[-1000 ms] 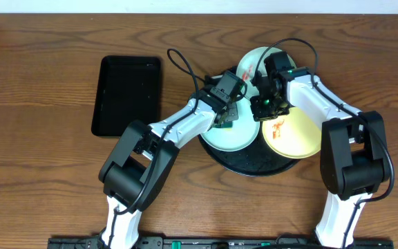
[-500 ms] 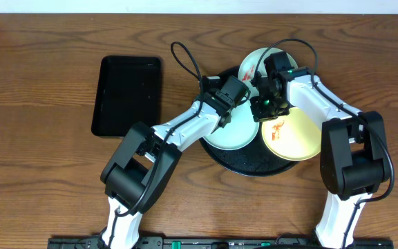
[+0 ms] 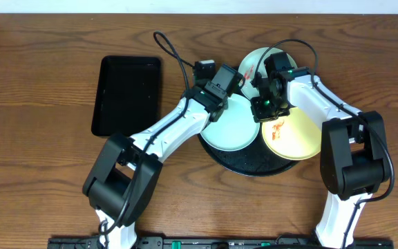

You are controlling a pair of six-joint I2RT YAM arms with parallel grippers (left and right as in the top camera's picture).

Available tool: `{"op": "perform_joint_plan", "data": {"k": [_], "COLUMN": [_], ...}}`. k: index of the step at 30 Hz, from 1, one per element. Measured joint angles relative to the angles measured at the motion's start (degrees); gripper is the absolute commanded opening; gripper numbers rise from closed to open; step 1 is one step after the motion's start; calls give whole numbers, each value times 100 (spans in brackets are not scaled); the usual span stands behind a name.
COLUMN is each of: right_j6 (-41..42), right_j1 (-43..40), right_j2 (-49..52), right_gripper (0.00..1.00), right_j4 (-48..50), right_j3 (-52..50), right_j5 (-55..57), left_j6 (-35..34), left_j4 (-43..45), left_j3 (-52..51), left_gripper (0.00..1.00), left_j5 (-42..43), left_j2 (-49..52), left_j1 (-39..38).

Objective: Clean dirty plates on tray and stack at the side

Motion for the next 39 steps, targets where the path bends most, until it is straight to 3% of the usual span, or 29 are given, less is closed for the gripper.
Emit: {"op": "perform_joint_plan", "data": {"k": [6, 13, 15, 17, 28, 35, 39], "right_j6": [0, -2, -2, -2, -2, -2, -2], "right_j1": [2, 2, 2, 2, 2, 2, 2], "right_j2": [0, 0, 0, 0, 0, 0, 0], "right_gripper": [1, 1, 1, 1, 1, 1, 1], "right_j4": [2, -4, -4, -4, -4, -4, -2], "right_j3": [0, 0, 0, 0, 0, 0, 0], "right_j5": [7, 7, 7, 7, 9, 9, 9], "left_j6": [-186, -289, -289, -269, 22, 197, 323], "left_j4": [455, 136, 35, -26, -83, -219, -345], "left_j3": [0, -2, -2, -2, -2, -2, -2], "left_gripper": [9, 10, 21, 44, 47, 61, 62], "left_j5": [1209, 1567, 1591, 1611, 1659, 1351, 1316], "left_j2": [74, 448, 483, 483, 476, 232, 61], "left_j1": [-50, -81, -81, -81, -81, -81, -81]}}
